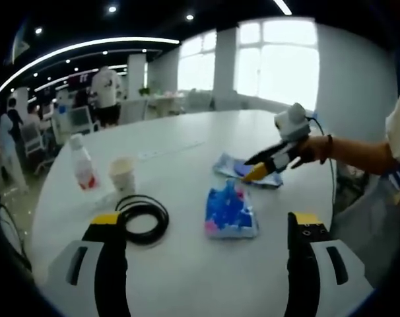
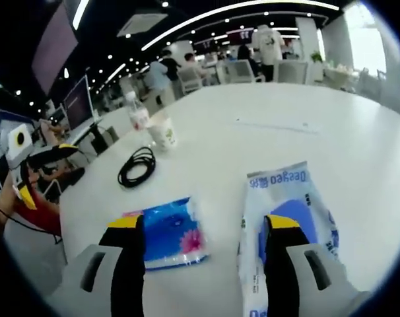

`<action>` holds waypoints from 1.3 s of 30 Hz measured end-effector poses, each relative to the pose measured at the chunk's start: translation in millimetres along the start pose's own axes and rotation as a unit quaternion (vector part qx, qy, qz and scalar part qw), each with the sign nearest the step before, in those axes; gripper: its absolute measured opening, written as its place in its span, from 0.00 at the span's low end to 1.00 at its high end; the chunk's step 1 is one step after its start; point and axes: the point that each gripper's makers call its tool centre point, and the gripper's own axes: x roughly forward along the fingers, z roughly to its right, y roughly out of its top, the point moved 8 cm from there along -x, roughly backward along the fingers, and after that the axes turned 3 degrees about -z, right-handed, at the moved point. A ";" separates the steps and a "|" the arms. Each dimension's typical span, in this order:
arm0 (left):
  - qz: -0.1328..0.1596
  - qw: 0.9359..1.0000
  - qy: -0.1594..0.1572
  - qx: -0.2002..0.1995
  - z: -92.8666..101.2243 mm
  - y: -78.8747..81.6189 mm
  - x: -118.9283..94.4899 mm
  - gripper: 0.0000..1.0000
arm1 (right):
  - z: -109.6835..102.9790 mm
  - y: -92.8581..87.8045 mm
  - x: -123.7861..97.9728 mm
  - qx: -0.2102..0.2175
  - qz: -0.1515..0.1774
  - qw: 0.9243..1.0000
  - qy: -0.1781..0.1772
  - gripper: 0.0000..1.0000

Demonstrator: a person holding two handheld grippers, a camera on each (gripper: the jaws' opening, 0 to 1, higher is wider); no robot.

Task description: Arrange the tabletop items into an orderly group along one side of the table until the central work area is clear of visible clutter.

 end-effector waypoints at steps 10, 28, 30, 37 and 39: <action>-0.010 1.000 -0.012 0.015 -0.8 6.7 5.1 0.99 | -1.4 3.4 -20.9 -0.001 0.009 1.000 -0.017 0.85; 0.004 0.998 -0.038 0.042 -13.2 39.1 27.9 0.99 | 7.7 -4.5 -55.9 0.024 0.026 0.997 -0.074 0.99; 0.004 0.998 -0.042 0.041 -13.2 39.6 31.1 0.99 | 7.5 -7.1 -58.8 0.037 0.026 0.996 -0.074 0.99; 0.003 0.998 -0.061 0.031 -13.6 42.0 43.2 0.99 | 11.2 -17.7 -70.5 0.061 0.026 0.994 -0.092 0.99; 0.000 0.997 -0.065 0.035 -14.0 42.7 46.0 0.99 | 11.7 -22.4 -73.3 0.071 0.023 0.992 -0.097 0.99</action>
